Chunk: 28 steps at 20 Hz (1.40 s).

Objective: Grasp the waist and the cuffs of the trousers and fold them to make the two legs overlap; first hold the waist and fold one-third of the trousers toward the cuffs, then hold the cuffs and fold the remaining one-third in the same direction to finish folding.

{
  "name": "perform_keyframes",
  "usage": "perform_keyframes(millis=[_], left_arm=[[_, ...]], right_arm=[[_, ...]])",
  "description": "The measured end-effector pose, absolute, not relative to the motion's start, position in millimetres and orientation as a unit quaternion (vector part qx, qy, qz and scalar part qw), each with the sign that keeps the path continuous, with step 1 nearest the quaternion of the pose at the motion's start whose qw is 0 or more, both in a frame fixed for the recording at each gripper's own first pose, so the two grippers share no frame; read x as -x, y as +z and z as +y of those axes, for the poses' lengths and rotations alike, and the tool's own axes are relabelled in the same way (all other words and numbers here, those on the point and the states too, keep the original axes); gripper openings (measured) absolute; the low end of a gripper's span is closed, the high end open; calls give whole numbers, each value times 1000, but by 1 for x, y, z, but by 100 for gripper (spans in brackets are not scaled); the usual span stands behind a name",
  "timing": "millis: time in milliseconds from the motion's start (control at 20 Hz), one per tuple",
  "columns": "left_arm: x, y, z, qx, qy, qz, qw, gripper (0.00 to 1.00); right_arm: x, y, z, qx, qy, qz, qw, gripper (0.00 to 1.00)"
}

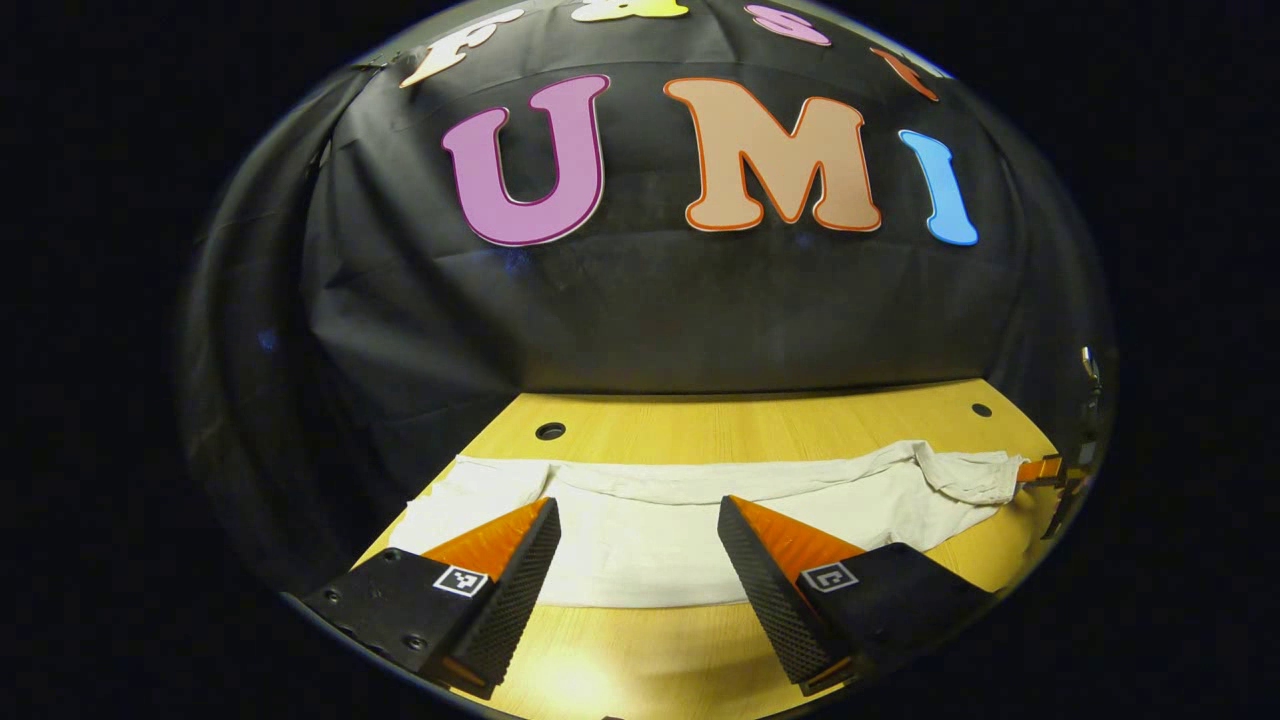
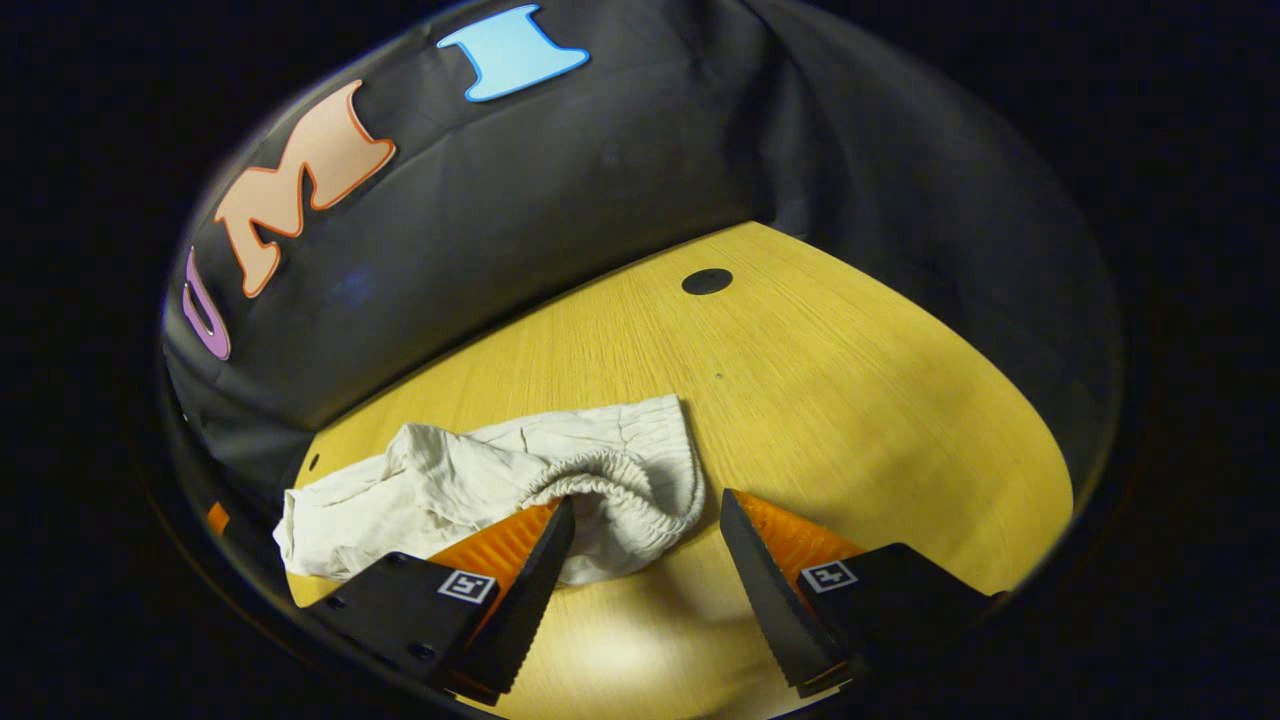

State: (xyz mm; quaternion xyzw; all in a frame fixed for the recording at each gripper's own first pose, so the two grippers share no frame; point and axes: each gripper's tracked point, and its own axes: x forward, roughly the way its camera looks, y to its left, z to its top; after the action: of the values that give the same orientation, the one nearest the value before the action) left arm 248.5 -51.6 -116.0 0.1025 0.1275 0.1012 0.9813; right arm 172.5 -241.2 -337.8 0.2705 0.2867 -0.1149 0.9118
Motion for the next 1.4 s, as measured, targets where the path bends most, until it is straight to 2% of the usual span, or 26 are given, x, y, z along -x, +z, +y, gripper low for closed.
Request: perform_keyframes(millis=[50,100,150,200,350,500,1000,1400], left_arm=[[-248,-117,-53,-103,101,129,981,97],[-246,-118,-55,-104,99,130,981,97],[-246,-118,-57,-103,98,130,981,97],[-246,-118,-59,-101,97,130,981,97],[-246,-119,-62,-101,95,131,982,97],[-247,-119,-62,-99,93,130,982,98],[-241,-116,-26,-67,78,124,987,97],[-230,-111,60,-42,57,130,989,97]], right_arm=[[-174,-339,-238,-275,-112,285,911,94],[-176,-338,-235,-281,-107,284,910,84],[-178,-340,-237,-282,-111,282,910,82],[-179,-341,-240,-280,-115,281,911,67],[-180,-337,-243,-297,-120,275,906,36],[-179,-329,-243,-300,-125,265,908,18],[-179,-252,-212,-245,-136,190,941,18],[-191,-145,-89,-196,-98,126,967,18]])
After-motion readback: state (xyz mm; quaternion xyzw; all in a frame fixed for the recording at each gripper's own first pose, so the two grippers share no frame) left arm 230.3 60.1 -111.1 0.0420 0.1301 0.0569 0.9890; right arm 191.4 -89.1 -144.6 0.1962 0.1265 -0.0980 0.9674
